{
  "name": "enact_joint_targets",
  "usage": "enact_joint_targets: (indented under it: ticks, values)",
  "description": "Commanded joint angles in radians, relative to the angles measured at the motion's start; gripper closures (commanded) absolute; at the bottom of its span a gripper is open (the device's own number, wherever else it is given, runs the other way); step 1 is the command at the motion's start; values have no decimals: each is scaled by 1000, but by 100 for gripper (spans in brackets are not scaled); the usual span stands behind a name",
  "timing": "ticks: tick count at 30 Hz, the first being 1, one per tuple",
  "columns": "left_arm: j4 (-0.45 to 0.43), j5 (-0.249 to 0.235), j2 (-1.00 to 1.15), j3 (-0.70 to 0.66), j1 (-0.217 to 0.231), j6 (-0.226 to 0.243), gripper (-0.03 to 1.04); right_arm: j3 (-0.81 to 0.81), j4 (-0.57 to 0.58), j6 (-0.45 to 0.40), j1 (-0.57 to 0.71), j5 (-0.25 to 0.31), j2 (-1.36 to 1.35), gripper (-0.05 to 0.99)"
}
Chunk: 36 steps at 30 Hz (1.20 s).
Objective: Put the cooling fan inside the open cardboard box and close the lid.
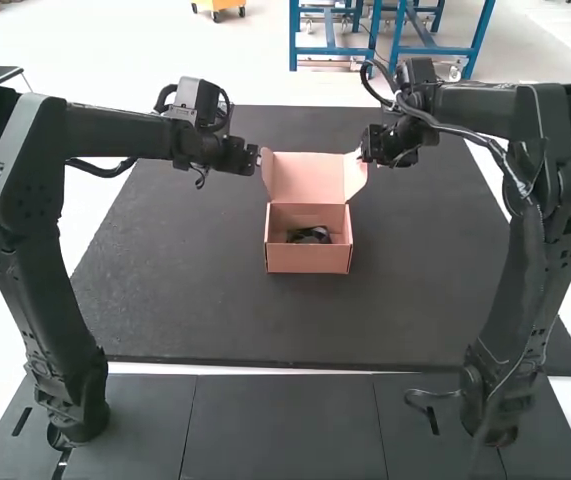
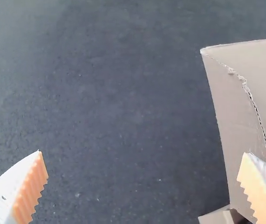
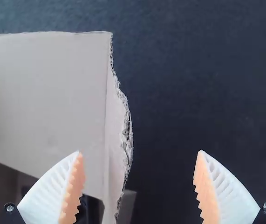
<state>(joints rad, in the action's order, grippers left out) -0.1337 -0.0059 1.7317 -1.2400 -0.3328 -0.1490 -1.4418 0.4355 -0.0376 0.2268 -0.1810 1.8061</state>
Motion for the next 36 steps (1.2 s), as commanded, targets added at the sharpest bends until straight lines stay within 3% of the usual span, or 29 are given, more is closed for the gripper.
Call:
enact_joint_targets:
  ticks: [1,7,17,20,24,30,36]
  values:
    - [5,75,-3,-35,-2,-41,5,-39,3,-7,11,-17,9,40]
    - [-10,122,-6,-35,0,-63,5,-43,12,-7,11,-20,9,40]
    - [-27,132,-6,-35,3,-78,5,-45,28,-5,11,-37,9,40]
    - [-37,132,-8,-36,3,-83,5,-52,28,-7,11,-40,9,49]
    - [-41,132,-12,-35,1,-84,5,-68,26,-8,11,-40,9,50]
    - [-44,130,-15,-36,1,-81,5,-75,26,-8,11,-40,9,62]
    - [-52,130,-23,-35,3,-80,5,-75,32,-8,13,-40,9,63]
